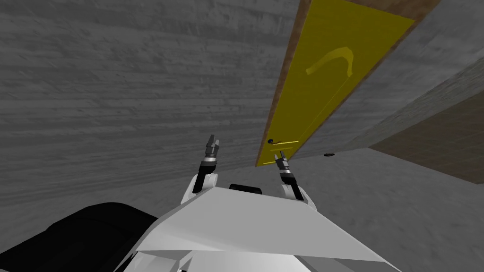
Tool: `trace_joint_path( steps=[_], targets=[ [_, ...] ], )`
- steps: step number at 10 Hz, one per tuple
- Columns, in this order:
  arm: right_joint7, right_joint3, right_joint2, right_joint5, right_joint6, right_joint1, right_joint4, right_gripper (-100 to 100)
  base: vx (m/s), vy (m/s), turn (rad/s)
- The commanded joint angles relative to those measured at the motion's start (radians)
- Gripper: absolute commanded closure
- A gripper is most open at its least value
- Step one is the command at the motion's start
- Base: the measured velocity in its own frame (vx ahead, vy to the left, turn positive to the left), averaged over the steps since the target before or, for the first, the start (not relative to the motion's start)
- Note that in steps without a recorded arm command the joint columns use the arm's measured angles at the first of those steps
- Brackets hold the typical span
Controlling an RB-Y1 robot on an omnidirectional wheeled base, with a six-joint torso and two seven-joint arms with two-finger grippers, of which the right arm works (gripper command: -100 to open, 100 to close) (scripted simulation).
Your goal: Pull the door open
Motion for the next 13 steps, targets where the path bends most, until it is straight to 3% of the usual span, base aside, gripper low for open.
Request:
trace_joint_path(
  steps=[1, 9, 13],
  targets=[
    [-0.002, 0.003, -0.01, 0.001, -0.002, -0.013, 0.042, -100, 0.038, -0.082, 0.077],
    [-0.025, 0.017, -0.081, 0.007, -0.033, -0.097, 0.302, -100, 0.048, -0.129, 0.141],
    [-0.034, 0.023, -0.108, 0.009, -0.045, -0.13, 0.405, -100, 0.039, -0.106, 0.107]
  ],
)
